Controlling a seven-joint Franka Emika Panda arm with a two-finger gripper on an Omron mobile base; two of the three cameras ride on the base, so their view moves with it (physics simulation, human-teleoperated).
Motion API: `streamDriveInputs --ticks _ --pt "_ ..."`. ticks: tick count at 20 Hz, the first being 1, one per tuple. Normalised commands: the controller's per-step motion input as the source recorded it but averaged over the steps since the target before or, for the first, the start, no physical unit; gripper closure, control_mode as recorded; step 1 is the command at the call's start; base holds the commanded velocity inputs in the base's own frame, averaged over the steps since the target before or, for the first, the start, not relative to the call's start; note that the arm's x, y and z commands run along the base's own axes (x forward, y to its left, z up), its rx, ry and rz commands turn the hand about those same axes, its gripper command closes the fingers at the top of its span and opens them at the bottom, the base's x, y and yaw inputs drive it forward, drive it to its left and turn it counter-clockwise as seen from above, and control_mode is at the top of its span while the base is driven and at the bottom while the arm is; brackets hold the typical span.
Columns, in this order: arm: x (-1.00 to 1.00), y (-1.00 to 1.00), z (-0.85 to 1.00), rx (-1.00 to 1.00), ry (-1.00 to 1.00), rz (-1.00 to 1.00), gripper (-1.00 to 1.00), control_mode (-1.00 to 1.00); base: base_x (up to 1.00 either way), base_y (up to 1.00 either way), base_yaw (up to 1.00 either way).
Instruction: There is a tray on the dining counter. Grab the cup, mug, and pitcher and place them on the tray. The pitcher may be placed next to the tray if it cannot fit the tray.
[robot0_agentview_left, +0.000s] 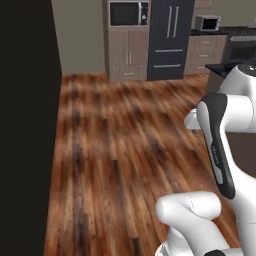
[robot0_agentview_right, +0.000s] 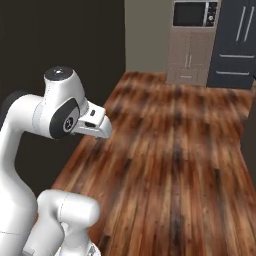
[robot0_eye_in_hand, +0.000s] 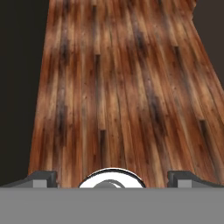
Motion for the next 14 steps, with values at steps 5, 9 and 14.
streamDriveInputs --ticks 5,9,14 --pt "0.0 0.0 0.0 0.0 0.0 0.0 -1.0 1.0 1.0 0.19 0.0" --pt "0.0 0.0 0.0 0.0 0.0 0.0 -1.0 1.0 1.0 0.19 0.0" --pt "0.0 0.0 0.0 0.0 0.0 0.0 -1.0 1.0 1.0 0.18 0.0"
